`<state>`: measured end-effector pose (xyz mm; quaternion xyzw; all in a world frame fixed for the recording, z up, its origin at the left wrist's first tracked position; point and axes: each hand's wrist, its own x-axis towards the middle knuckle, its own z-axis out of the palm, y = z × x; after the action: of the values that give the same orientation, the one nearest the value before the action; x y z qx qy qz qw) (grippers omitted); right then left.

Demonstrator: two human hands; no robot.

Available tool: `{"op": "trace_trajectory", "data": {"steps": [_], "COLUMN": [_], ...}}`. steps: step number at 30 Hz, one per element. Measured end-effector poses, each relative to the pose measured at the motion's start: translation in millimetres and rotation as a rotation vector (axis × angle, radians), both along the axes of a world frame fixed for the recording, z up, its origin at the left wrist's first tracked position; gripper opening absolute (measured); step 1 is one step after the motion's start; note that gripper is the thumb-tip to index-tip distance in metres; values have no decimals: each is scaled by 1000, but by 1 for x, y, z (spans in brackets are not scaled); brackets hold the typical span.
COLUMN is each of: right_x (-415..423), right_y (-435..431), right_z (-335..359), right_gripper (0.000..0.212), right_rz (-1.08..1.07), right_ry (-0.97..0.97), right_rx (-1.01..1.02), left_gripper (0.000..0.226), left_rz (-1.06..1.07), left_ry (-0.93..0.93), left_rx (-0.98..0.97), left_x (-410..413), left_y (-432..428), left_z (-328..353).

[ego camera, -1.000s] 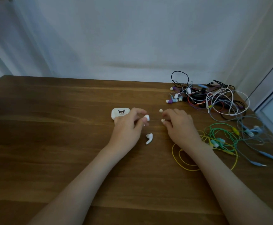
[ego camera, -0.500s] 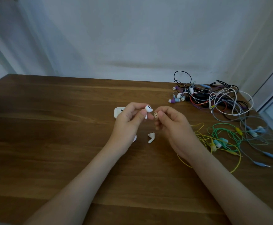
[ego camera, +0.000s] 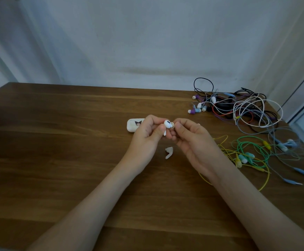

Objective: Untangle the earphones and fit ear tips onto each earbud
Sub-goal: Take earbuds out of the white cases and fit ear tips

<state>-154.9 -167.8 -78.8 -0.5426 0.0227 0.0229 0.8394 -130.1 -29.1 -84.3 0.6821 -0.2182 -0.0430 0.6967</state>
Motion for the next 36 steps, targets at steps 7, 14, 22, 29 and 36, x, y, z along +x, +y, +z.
{"op": "trace_trajectory", "data": {"steps": [7, 14, 22, 29, 36], "right_x": [-2, -2, -1, 4, 6], "right_y": [-1, 1, 3, 2, 1], "right_z": [-2, -4, -4, -8, -10], "right_gripper": [14, 20, 20, 19, 13], "right_rz": [-3, 5, -6, 89, 165], "right_ry": [16, -28, -48, 23, 93], "right_rx": [-154, -211, -197, 32, 217], "left_gripper": [16, 19, 18, 21, 18], "left_rz": [36, 56, 94, 87, 1], "left_ry": [-9, 5, 10, 22, 59], "left_rx": [78, 125, 143, 103, 28], "left_x": [1, 3, 5, 5, 6], "left_y": [0, 1, 2, 0, 0], "left_z": [-3, -4, -6, -6, -4]}}
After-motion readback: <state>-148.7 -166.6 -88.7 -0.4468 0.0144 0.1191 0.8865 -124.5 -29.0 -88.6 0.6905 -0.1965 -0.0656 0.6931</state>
